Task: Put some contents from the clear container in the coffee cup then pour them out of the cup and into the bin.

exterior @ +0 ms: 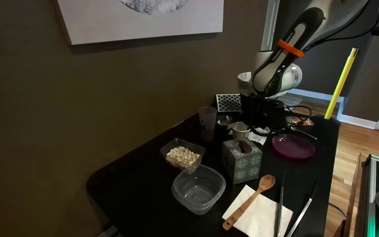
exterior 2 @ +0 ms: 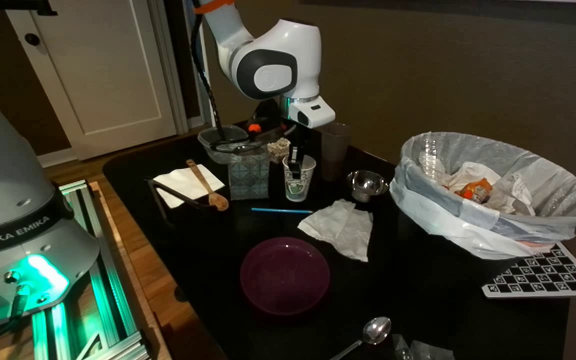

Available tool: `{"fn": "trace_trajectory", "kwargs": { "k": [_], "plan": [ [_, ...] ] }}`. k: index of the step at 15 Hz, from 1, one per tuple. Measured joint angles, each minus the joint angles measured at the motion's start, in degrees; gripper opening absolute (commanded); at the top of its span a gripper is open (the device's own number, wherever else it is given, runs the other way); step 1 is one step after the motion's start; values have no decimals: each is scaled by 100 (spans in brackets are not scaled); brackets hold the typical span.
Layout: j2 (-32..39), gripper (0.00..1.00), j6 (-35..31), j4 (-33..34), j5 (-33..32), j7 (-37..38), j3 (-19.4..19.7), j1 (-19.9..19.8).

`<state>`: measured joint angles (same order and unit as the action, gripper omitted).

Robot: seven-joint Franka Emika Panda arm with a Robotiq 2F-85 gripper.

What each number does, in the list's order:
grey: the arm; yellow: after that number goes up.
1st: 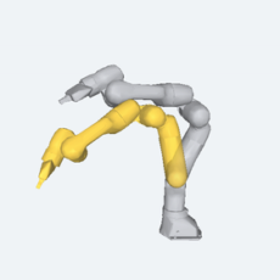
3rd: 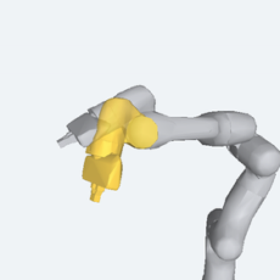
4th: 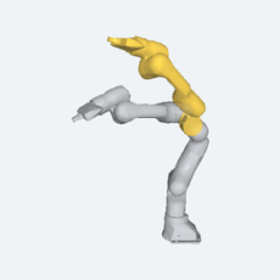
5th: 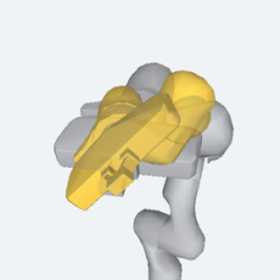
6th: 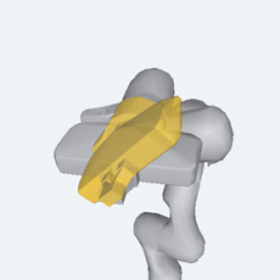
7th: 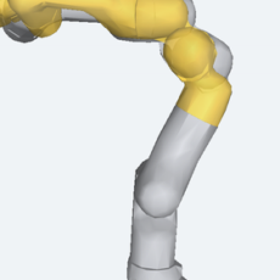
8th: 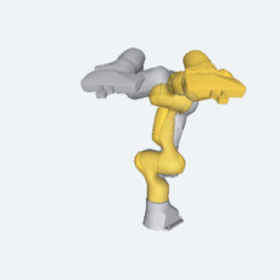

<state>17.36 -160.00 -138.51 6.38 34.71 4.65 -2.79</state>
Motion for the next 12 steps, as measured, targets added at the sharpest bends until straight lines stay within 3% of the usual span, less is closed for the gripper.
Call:
{"fn": "trace_trajectory", "kwargs": {
  "k": [4,5,6,12],
  "plan": [
    [210,1,-1,151,94,0,25,72],
    [251,12,-1,175,110,0,29,82],
    [287,31,-1,195,125,0,33,89],
    [314,74,-3,271,193,-1,64,115]
  ]
}}
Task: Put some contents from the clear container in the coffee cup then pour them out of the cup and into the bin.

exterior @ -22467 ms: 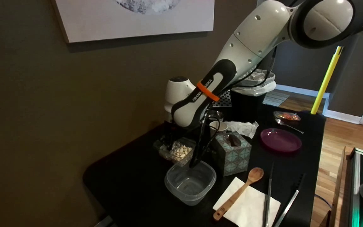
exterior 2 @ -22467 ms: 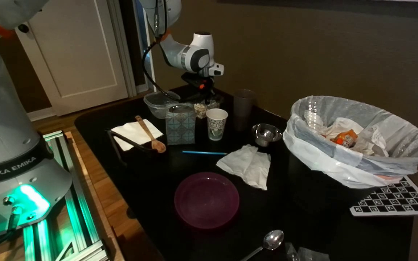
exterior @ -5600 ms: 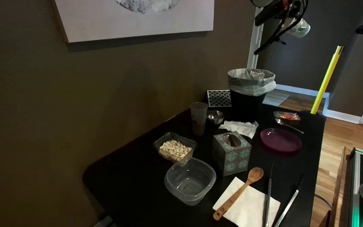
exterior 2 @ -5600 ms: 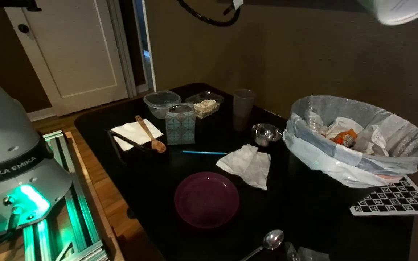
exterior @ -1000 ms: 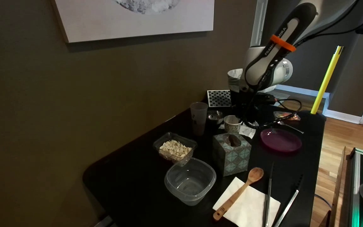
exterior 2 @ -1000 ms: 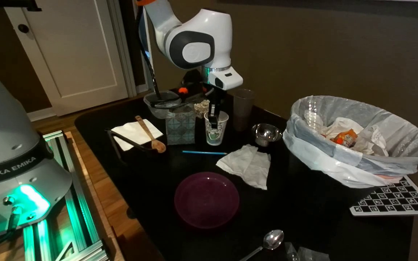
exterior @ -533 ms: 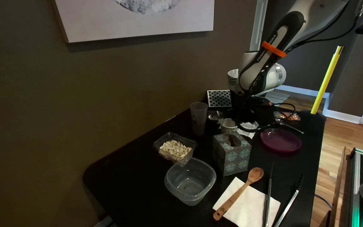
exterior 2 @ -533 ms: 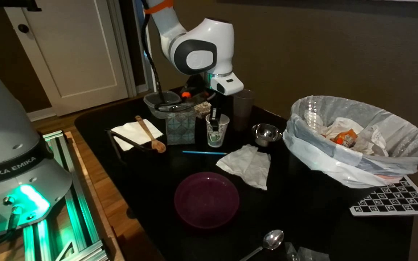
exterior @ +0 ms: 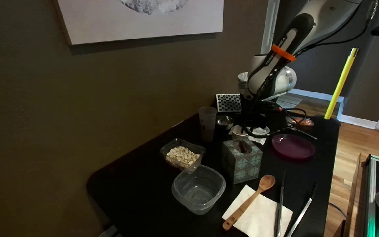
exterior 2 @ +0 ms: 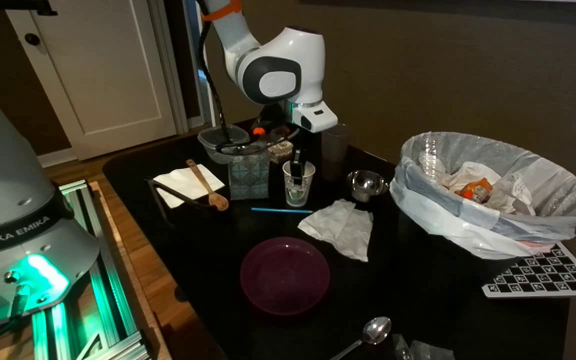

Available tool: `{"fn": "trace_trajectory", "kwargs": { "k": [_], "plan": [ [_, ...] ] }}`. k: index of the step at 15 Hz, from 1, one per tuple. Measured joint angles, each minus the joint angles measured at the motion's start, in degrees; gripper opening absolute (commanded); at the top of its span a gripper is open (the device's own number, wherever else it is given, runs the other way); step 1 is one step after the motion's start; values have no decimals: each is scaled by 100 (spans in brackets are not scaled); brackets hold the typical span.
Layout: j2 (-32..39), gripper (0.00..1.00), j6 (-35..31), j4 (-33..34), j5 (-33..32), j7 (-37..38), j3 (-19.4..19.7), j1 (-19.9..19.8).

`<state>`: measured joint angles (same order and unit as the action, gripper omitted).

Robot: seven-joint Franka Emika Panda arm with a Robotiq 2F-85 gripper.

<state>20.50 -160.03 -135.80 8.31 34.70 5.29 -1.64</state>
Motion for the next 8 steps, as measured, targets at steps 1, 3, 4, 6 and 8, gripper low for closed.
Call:
{"fn": "trace_trajectory", "kwargs": {
  "k": [1,3,4,6,8],
  "plan": [
    [-37,82,0,16,0,0,13,5],
    [-185,96,63,21,-3,-6,72,34],
    [-291,100,151,21,-16,-19,118,56],
    [-574,100,523,19,-60,-143,174,70],
    [-931,100,1000,15,-164,-365,197,69]
  ]
}}
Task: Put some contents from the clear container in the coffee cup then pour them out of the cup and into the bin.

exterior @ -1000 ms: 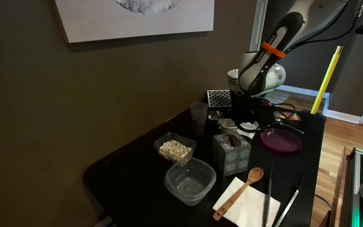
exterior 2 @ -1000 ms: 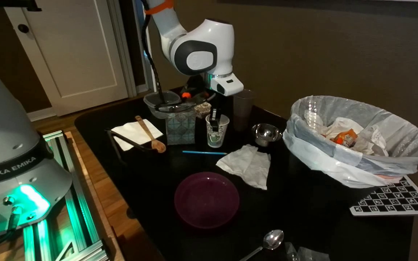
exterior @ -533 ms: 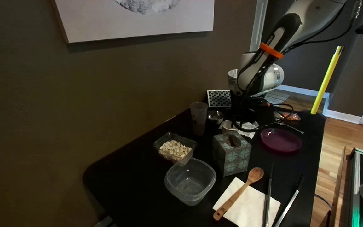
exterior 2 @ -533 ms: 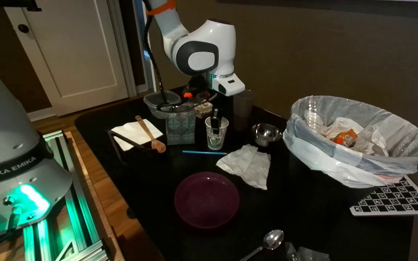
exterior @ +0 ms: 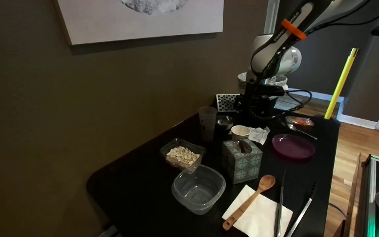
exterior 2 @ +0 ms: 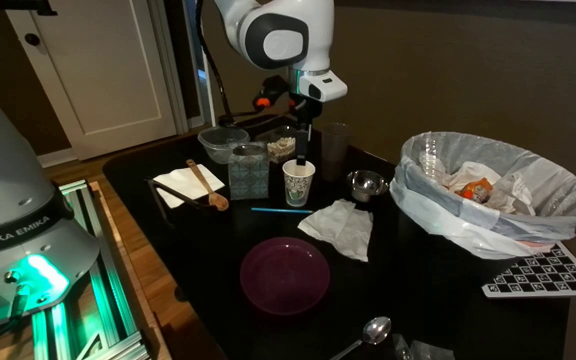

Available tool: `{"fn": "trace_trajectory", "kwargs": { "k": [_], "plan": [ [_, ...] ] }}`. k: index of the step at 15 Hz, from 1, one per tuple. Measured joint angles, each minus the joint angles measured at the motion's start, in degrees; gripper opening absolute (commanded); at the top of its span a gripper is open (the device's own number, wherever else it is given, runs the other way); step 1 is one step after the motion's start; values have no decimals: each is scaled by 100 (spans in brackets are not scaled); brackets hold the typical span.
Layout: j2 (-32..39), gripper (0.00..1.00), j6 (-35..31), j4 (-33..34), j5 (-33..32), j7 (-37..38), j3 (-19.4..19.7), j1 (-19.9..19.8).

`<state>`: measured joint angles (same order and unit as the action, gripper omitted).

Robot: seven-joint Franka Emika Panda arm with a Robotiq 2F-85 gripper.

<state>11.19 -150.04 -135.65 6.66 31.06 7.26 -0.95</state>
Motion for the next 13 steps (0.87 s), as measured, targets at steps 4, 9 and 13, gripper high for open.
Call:
{"fn": "trace_trajectory", "kwargs": {
  "k": [4,9,13],
  "plan": [
    [-665,100,702,0,-499,-147,23,-24],
    [-1187,100,1103,-1,-804,-275,2,-87],
    [-1382,100,1296,-4,-793,-447,-26,-127]
  ]
}}
